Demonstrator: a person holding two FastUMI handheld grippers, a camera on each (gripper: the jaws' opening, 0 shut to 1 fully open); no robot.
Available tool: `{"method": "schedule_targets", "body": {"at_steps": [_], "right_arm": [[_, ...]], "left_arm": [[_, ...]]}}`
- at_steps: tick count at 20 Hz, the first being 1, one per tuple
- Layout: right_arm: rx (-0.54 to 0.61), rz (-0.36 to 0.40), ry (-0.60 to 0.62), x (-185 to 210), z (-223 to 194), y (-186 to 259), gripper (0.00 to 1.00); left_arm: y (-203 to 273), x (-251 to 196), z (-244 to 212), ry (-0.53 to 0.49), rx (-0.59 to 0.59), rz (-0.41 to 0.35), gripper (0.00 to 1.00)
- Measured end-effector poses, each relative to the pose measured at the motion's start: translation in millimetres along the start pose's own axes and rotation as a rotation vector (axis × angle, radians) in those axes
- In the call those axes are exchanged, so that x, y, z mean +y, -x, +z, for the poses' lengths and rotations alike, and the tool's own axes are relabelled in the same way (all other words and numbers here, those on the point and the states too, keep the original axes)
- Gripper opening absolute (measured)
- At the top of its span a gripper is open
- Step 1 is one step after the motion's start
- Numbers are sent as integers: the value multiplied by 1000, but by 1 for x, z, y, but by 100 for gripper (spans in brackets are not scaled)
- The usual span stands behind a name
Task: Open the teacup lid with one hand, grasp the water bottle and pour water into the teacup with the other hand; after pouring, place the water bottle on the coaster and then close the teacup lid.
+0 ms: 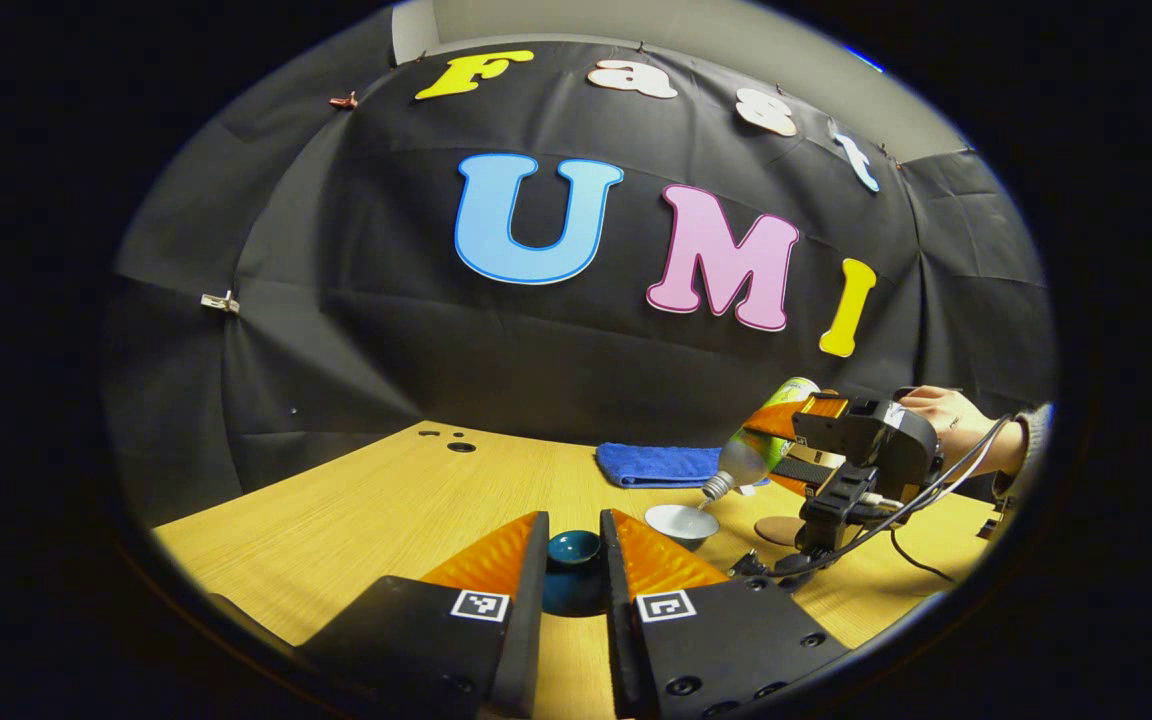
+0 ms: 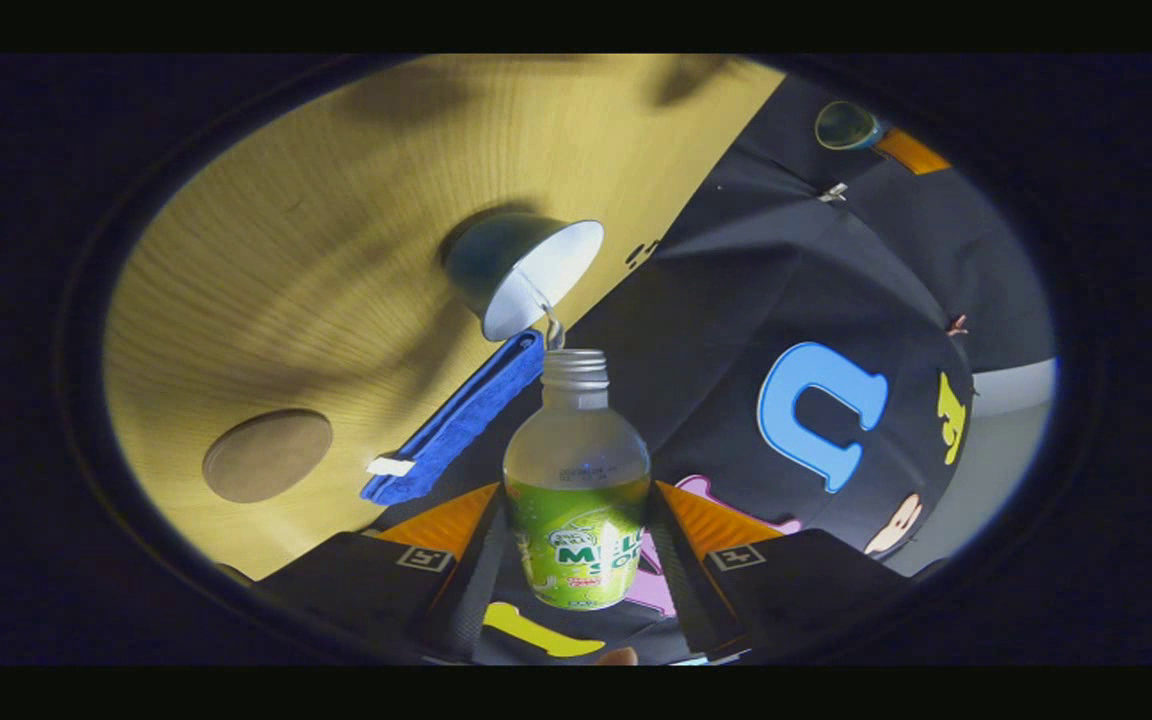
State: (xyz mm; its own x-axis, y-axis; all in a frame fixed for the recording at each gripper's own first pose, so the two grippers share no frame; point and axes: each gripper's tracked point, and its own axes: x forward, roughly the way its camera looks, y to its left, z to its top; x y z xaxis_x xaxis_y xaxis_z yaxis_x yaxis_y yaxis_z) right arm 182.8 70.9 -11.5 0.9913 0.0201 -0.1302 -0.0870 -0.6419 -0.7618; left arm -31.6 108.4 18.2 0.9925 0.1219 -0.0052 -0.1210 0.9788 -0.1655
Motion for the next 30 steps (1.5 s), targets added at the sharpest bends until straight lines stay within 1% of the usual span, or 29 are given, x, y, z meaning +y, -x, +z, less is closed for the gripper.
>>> {"method": "schedule_targets", "body": {"at_steps": [7,8,11,12,15,23,24,25,27,28,30], "right_arm": [[-8,-42,99,-14,-2,1,77],[-10,-50,115,-16,-2,1,80],[-18,-63,149,-20,0,0,80],[-20,-64,157,-21,1,-1,77],[-22,-79,194,-26,1,-1,77],[-40,-76,209,-27,3,-1,77],[-42,-74,206,-27,5,0,74],[-44,-72,201,-27,6,0,77],[-46,-52,163,-23,7,1,77],[-49,-32,107,-17,6,0,77],[-49,14,-63,-3,5,1,77]], "left_arm": [[0,1,1,-5,-1,2,32],[0,1,0,-4,-1,4,32],[0,3,1,-2,-2,9,32],[-1,3,0,-3,-2,12,32],[-1,3,1,-2,-5,18,32],[0,4,1,5,-4,17,32],[-1,4,1,4,-3,17,32],[-1,5,1,4,-3,17,32],[-2,6,1,4,-4,21,32],[-2,5,1,5,-6,23,32],[-2,6,2,4,-11,26,32]]}}
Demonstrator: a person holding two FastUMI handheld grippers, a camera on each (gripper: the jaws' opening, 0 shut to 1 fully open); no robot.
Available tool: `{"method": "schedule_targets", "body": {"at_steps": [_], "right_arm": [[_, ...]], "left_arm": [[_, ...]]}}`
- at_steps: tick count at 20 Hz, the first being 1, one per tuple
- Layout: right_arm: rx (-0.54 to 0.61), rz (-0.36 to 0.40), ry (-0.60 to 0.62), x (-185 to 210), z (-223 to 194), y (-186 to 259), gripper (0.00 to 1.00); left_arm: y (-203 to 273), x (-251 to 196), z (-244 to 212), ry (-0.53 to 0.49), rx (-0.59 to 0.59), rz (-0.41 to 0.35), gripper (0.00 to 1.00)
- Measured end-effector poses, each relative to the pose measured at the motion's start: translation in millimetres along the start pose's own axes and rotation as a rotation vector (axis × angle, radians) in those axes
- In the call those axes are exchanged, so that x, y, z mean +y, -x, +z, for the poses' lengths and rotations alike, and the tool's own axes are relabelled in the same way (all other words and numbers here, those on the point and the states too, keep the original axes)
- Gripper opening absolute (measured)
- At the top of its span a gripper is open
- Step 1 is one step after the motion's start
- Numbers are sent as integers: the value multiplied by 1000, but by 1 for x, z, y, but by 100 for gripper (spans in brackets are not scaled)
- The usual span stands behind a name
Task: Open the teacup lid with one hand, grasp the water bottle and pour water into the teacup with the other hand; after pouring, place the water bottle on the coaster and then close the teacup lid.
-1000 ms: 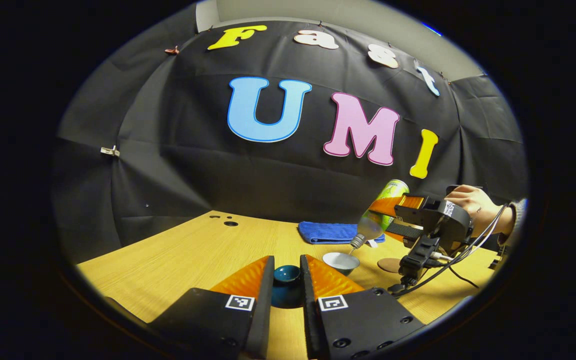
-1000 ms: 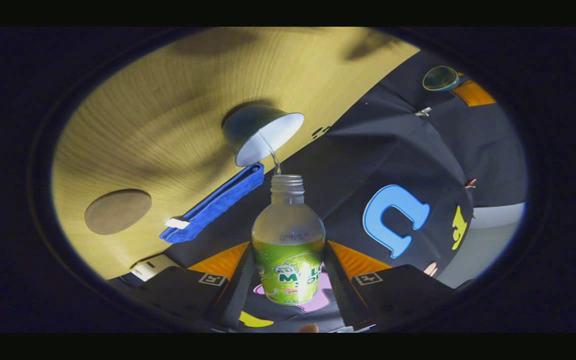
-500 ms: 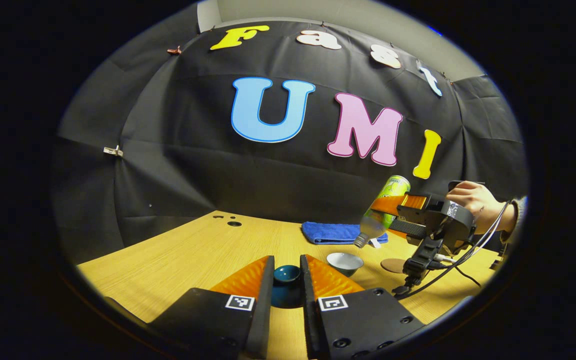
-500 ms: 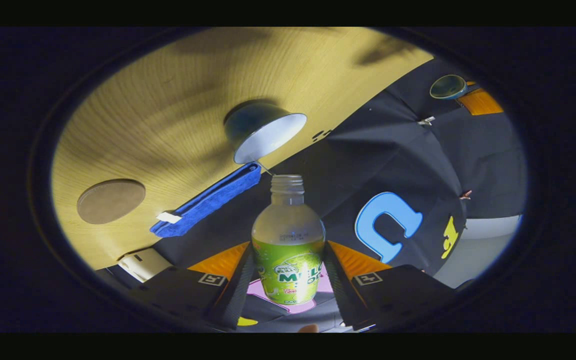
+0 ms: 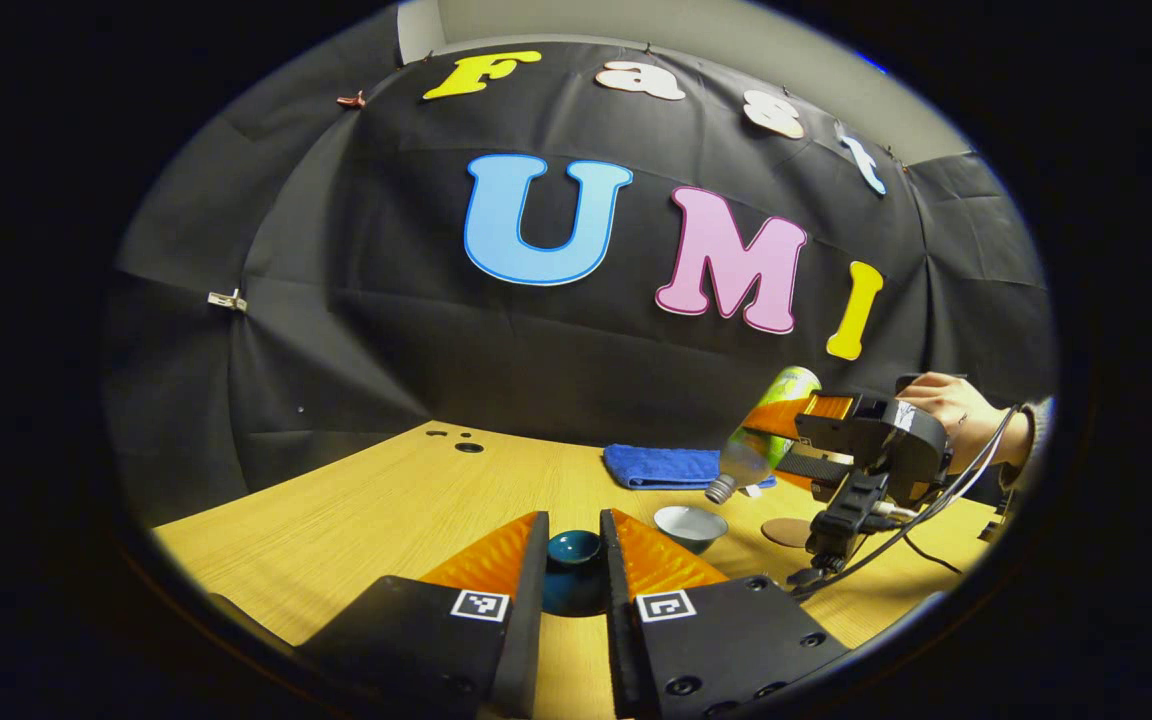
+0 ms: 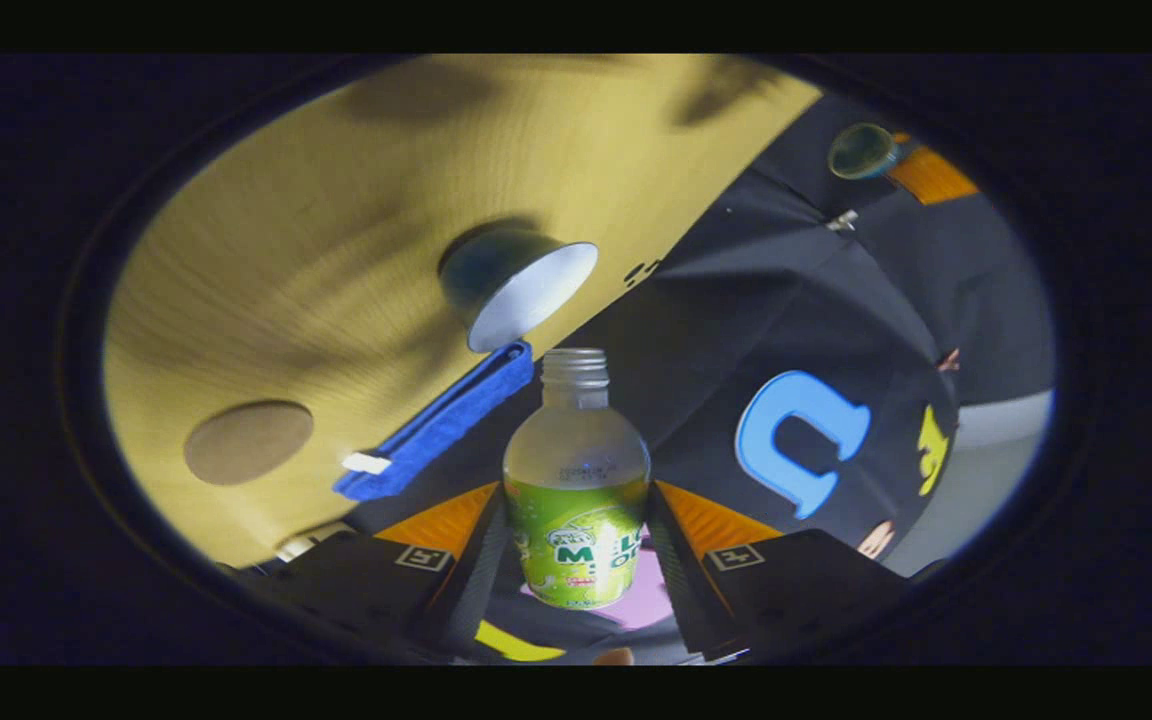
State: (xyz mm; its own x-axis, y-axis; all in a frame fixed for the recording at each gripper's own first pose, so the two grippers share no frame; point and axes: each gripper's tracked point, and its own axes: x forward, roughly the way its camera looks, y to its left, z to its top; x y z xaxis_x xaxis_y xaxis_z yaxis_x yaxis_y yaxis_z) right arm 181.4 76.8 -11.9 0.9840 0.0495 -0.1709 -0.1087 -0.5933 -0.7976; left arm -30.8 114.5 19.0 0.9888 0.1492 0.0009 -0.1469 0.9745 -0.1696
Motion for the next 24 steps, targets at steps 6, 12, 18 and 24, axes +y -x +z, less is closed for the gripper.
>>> {"method": "schedule_targets", "body": {"at_steps": [6,12,18,24], "right_arm": [[-2,67,-710,20,1,2,77],[-91,65,-1469,8,-15,6,78],[-238,59,-2021,21,-25,4,77],[-221,32,-2129,27,-23,-2,78]], "left_arm": [[2,-1,4,-8,-16,-5,32],[4,-7,7,10,-37,-36,32],[0,-17,-1,-31,-19,-36,32],[-5,-24,-7,-59,-9,-34,32]]}}
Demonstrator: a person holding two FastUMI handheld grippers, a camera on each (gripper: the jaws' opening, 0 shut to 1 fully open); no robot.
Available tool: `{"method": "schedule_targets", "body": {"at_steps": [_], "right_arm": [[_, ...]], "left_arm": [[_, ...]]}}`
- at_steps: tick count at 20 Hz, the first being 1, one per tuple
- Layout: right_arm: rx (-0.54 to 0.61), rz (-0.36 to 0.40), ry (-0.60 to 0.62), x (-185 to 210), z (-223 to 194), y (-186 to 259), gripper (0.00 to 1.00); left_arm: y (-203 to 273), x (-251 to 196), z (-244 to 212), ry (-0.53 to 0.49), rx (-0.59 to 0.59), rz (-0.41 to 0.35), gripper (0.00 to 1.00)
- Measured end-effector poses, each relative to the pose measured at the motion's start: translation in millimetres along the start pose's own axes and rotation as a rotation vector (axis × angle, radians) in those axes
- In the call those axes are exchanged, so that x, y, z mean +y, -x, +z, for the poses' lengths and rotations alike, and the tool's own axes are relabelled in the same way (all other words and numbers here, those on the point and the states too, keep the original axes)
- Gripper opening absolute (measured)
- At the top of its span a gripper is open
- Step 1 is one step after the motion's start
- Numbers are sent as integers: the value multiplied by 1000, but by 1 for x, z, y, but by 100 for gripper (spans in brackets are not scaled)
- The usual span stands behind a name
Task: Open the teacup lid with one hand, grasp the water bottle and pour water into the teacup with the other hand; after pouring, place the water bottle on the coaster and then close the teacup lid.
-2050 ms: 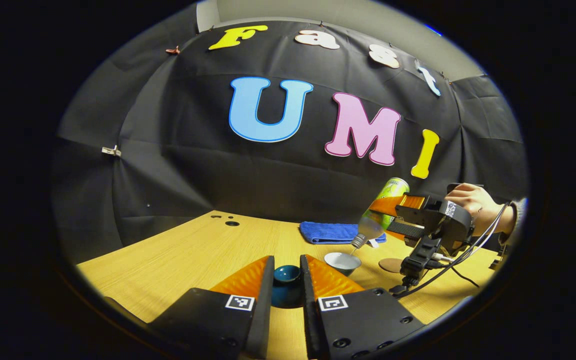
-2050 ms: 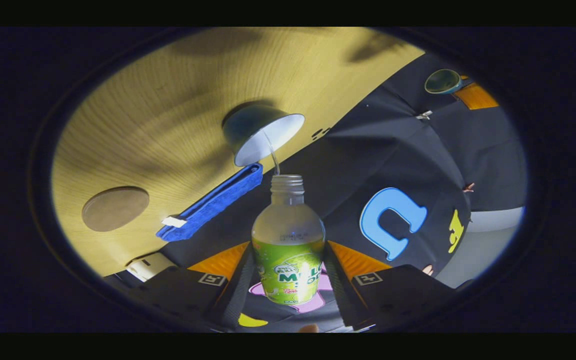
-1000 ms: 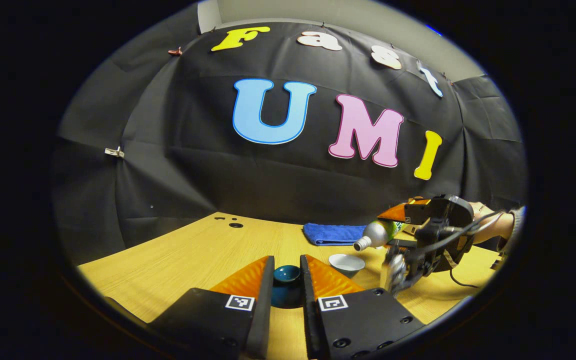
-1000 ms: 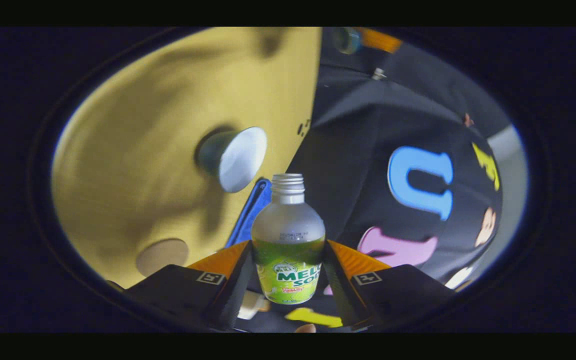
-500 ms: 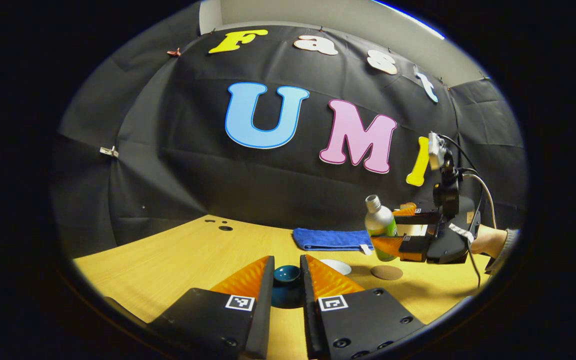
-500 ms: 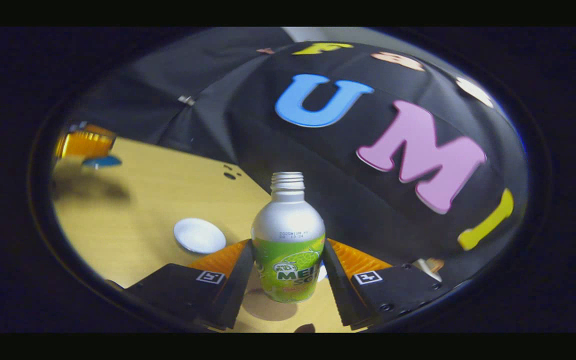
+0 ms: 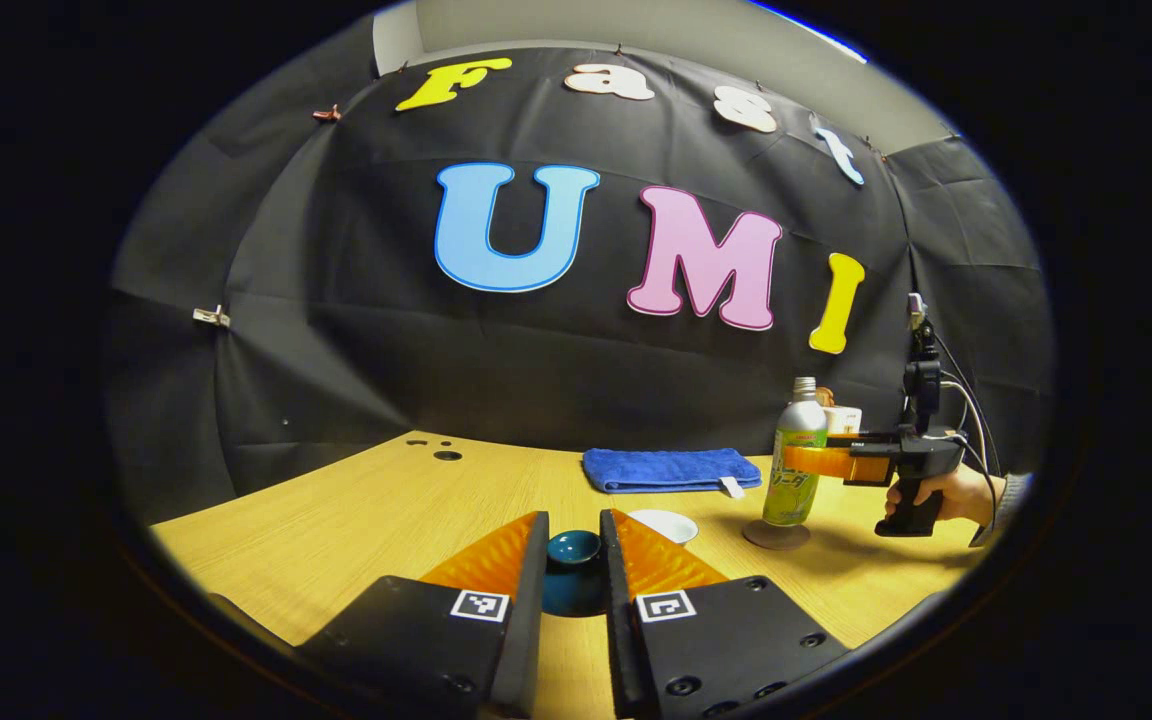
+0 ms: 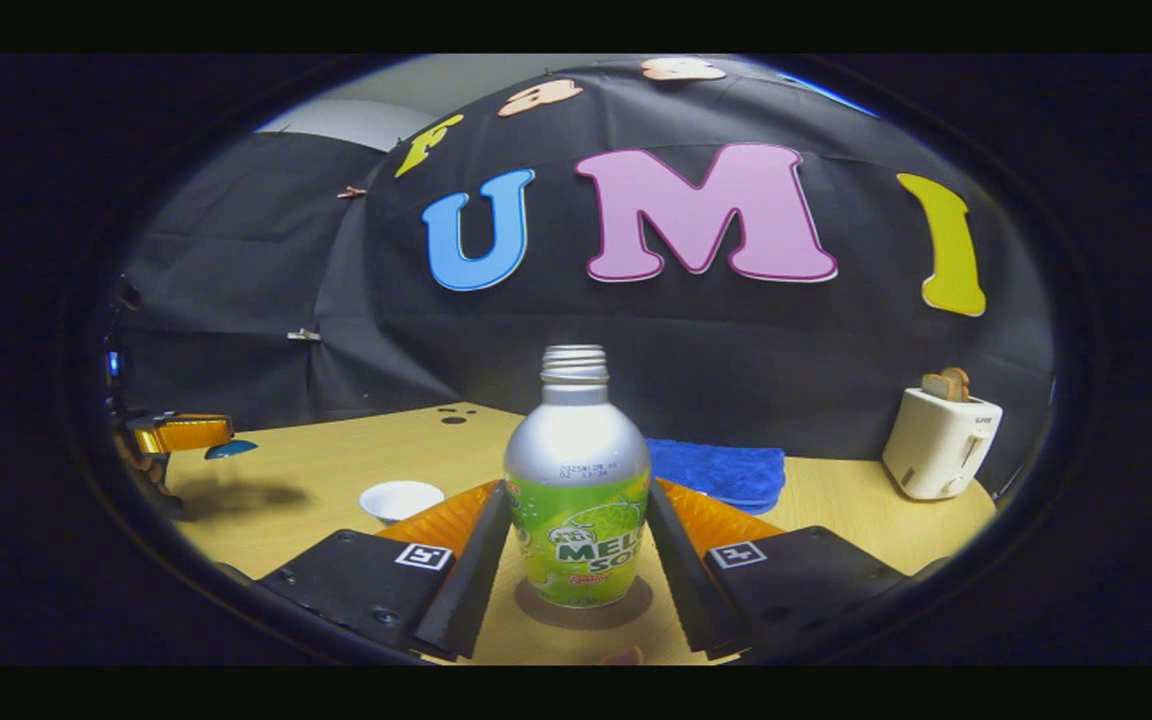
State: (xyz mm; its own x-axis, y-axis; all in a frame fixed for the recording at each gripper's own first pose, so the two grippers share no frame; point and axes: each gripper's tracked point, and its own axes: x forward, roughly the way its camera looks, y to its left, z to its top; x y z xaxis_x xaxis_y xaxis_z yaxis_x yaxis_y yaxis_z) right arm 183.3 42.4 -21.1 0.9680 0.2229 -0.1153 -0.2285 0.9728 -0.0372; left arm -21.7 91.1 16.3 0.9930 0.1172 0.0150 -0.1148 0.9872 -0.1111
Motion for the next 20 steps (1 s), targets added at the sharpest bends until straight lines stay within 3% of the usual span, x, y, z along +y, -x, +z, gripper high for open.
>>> {"method": "schedule_targets", "body": {"at_steps": [11,20], "right_arm": [[9,-9,-7,-2,-6,-2,78],[29,-31,-83,-6,-13,5,82]], "left_arm": [[-4,0,-8,-20,21,0,32],[-4,-1,-9,-12,25,-11,35]]}}
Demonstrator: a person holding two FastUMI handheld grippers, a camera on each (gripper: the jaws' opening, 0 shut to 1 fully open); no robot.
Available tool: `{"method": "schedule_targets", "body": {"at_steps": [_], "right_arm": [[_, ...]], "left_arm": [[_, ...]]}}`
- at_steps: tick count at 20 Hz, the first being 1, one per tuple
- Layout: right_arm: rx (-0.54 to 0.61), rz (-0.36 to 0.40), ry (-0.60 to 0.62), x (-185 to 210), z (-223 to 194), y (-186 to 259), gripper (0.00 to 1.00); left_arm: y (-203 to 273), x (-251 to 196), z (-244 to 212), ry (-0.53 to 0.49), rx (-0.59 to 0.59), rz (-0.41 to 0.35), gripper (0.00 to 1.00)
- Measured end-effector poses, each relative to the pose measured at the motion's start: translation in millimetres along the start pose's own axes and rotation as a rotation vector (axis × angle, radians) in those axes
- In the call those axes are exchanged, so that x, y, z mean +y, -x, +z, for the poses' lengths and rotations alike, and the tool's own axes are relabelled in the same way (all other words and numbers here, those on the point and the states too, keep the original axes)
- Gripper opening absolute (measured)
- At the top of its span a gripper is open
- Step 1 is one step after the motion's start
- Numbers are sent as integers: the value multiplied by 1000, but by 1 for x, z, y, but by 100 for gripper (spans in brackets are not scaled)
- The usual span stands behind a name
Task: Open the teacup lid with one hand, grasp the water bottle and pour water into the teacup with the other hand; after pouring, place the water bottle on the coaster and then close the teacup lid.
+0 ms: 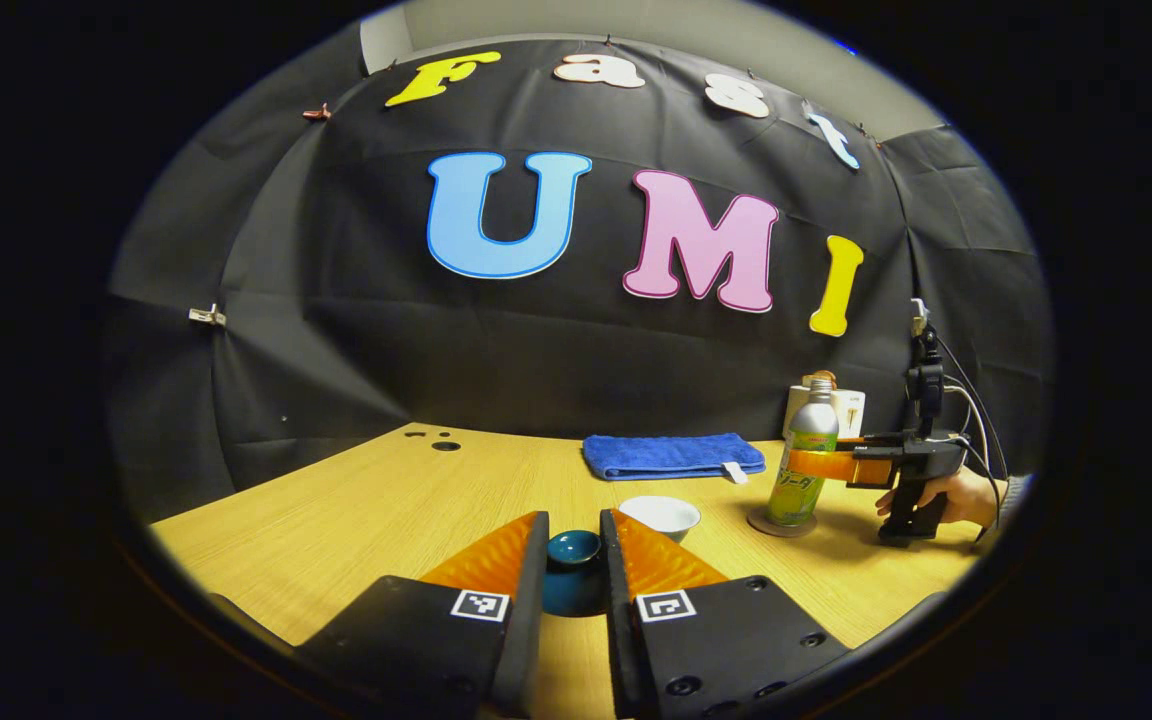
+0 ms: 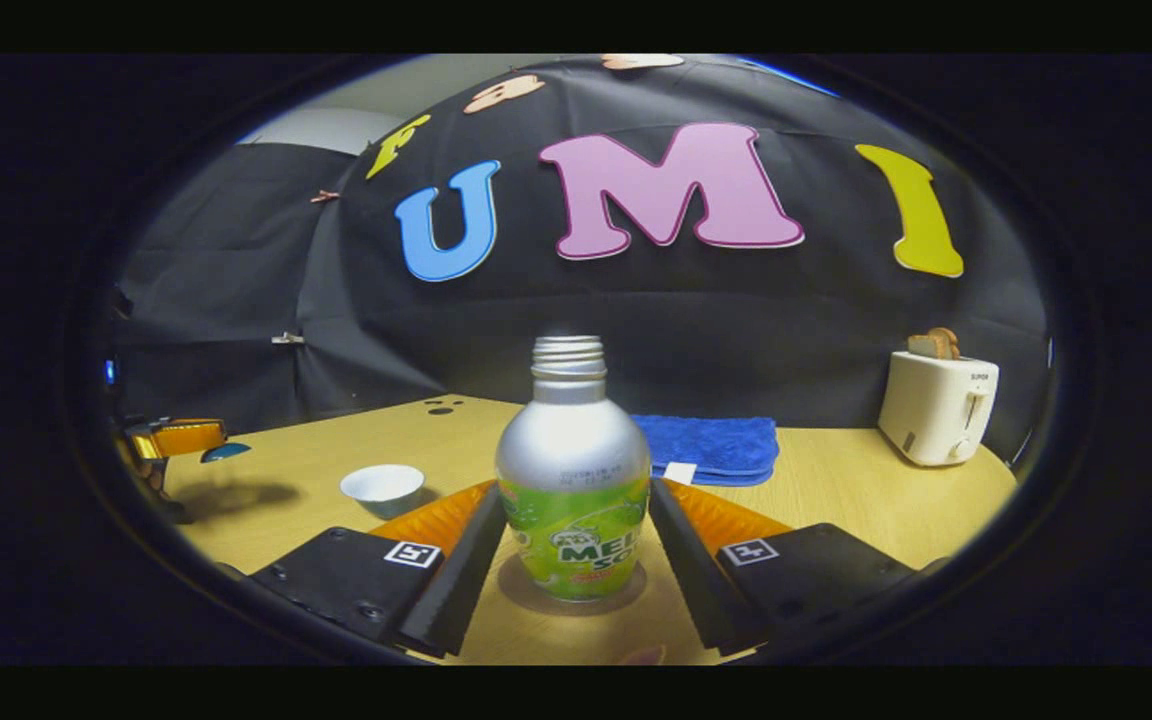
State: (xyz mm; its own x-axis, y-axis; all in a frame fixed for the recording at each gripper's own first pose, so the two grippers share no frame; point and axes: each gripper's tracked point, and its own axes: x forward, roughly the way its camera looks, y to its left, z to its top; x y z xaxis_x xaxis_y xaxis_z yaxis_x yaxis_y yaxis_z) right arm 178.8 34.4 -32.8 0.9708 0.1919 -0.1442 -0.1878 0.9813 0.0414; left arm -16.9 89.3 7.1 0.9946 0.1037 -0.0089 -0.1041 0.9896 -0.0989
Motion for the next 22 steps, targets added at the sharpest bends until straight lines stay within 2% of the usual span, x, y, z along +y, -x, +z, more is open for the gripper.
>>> {"method": "schedule_targets", "body": {"at_steps": [2,4,5,11,15,19,20,21,22], "right_arm": [[6,-5,-19,-4,0,4,90],[-2,-10,-23,-4,0,11,89],[-13,-14,-17,-6,3,15,94],[-17,-12,-25,-6,-2,36,95],[9,-24,-52,-14,-18,47,95],[-8,-60,-87,-15,-20,73,96],[-27,-68,-92,-14,-17,82,89],[-51,-78,-95,-11,-13,89,97],[-72,-87,-89,-11,-12,97,97]], "left_arm": [[0,-2,3,-3,-5,-1,32],[2,-3,5,-4,-11,1,32],[3,-6,8,-3,-15,-2,32],[-7,-25,9,-8,-12,-26,32],[-30,-39,19,-34,-22,-57,32],[-68,-62,32,-39,-38,-128,32],[-79,-68,32,-40,-37,-145,32],[-89,-73,31,-49,-35,-161,32],[-100,-78,27,-67,-26,-173,32]]}}
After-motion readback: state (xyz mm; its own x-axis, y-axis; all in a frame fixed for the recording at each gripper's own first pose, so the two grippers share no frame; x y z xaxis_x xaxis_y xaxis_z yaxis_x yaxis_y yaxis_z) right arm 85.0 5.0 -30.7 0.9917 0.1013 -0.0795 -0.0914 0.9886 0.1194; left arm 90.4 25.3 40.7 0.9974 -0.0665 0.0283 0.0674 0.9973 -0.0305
